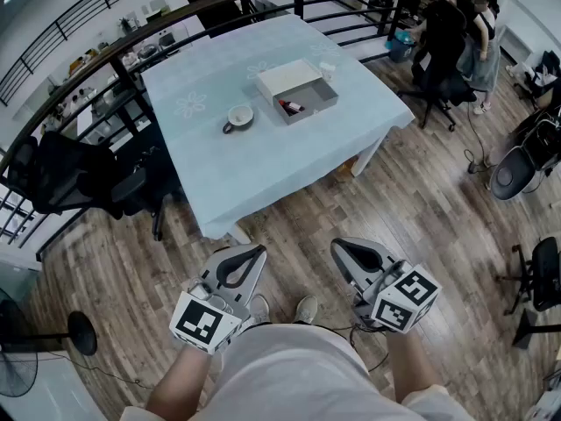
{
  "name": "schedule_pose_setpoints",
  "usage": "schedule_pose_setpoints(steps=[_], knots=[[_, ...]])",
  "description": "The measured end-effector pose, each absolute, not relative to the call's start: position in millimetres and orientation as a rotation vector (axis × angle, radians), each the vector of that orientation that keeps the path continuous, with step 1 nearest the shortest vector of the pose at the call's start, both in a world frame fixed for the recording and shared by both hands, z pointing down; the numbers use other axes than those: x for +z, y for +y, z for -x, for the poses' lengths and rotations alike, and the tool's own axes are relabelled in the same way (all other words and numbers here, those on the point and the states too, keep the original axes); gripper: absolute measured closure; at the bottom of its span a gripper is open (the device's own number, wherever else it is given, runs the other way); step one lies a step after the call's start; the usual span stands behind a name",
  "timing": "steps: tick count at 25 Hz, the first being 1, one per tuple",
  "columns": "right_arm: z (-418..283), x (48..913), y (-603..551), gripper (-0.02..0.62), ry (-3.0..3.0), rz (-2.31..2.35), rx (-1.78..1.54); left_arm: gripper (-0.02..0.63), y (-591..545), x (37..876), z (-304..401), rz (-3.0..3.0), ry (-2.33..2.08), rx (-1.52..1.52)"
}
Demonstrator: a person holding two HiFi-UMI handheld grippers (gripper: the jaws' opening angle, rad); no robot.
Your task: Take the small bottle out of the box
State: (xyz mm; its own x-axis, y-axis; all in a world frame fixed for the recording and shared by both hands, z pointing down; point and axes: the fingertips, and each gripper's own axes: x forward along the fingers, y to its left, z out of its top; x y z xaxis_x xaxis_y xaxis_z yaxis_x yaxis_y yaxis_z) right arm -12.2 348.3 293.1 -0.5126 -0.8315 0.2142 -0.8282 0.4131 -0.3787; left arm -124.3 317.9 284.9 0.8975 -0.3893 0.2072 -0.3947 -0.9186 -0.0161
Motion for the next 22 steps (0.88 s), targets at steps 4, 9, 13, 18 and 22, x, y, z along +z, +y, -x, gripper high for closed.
schedule_pose_setpoints(steps=[4,9,13,18,22], knots=[[29,296,349,0.574,2.635,1.556,-0.703,0.585,319,288,137,-3.032,-0.600,0.327],[38,294,349,0.574,2.637,1.570,-0.698,0.586,320,288,146,-3.030,-0.575,0.323],[40,294,349,0.574,2.612,1.558,-0.727,0.586,319,288,151,-3.041,-0.574,0.341],[35,298,351,0.572,2.588,1.552,-0.782,0.586,322,286,144,-3.041,-0.579,0.331],[25,302,356,0.572,2.597,1.544,-0.788,0.586,328,288,131,-3.036,-0.588,0.341]])
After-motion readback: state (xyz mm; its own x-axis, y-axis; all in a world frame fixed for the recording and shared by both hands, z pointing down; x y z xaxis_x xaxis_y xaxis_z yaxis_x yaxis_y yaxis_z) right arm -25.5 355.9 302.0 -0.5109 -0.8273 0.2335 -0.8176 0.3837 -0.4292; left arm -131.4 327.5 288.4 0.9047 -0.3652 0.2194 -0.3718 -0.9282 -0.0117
